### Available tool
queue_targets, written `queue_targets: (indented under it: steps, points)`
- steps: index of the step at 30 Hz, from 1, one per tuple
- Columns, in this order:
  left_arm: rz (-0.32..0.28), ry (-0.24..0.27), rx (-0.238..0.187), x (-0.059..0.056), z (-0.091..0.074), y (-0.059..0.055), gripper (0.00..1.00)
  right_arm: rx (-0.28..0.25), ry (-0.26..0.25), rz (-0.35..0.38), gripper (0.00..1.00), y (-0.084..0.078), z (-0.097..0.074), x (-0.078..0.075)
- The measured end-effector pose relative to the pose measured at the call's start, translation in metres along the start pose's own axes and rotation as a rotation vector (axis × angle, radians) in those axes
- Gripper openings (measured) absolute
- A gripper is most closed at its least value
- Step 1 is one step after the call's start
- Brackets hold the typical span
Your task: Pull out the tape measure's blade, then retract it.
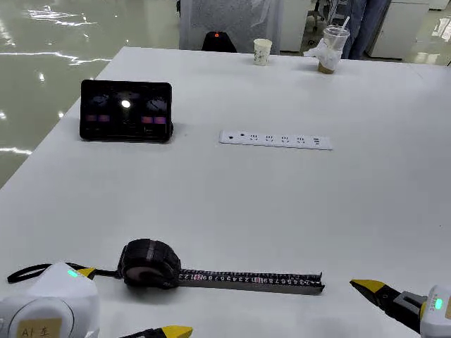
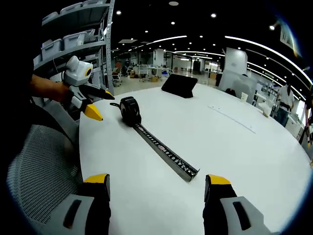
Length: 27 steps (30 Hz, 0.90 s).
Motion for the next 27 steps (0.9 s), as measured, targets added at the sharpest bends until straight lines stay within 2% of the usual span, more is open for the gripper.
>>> queue_targets:
  steps: [14,27]
  points:
    - [0.004,0.014,-0.006,0.003,0.016,0.009,0.99,0.049,0.089,-0.136,0.62,-0.003,0.012,-0.020]
    - [-0.042,0.029,-0.007,0.009,0.028,0.013,0.98,0.103,0.152,-0.234,0.50,-0.005,0.023,-0.036]
Point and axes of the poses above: the centre of the closed fingertips' face, and the gripper's own axes: z roughly forward along the fingers, x roughly to its left, y roughly out of its top, the point moved 7 cm from there along -z, roughly backward along the fingers, and after that the axes turned 9 degrees about -z, right-handed, at the moved point
